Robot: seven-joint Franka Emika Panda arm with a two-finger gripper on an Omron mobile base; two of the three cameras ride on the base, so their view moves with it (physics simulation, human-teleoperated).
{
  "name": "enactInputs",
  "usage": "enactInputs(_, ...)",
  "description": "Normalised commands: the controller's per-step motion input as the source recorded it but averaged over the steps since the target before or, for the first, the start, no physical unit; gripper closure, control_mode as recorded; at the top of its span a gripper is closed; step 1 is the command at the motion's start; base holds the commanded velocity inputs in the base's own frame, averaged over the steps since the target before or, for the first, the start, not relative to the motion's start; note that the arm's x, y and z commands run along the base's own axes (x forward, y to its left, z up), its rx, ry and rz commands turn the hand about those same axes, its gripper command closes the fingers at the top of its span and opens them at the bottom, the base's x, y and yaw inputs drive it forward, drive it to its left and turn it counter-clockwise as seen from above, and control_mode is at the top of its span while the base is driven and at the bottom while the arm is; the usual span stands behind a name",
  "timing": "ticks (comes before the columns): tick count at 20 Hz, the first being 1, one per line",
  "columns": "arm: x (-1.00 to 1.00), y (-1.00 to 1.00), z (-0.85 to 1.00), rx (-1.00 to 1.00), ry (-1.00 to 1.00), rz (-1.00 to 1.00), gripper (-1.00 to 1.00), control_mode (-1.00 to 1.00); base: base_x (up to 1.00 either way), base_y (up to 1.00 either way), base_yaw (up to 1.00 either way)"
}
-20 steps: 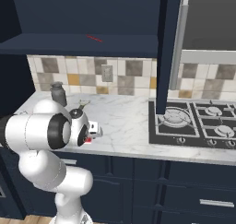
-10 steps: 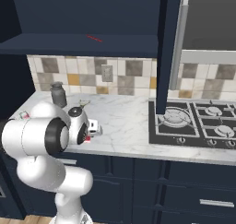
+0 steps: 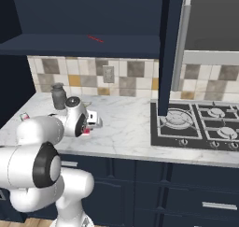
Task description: Pick the cereal and bar from the counter and place them in the cabinets closest to them.
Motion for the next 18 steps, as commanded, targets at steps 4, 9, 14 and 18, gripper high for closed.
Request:
enactInputs(4, -0.08, 0.0, 0.81, 0.0, 0.08, -0.01, 1.0, -1.0, 0.0, 0.0, 0.0)
enactInputs(9, -0.27, 0.0, 0.81, 0.0, 0.06, -0.01, 1.0, -1.0, 0.0, 0.0, 0.0)
enactInputs(14, -0.33, 0.01, 0.74, 0.0, 0.04, 0.0, 1.0, -1.0, 0.0, 0.0, 0.0)
enactInputs(18, -0.35, 0.02, 0.68, 0.0, 0.0, 0.0, 1.0, -1.0, 0.0, 0.0, 0.0)
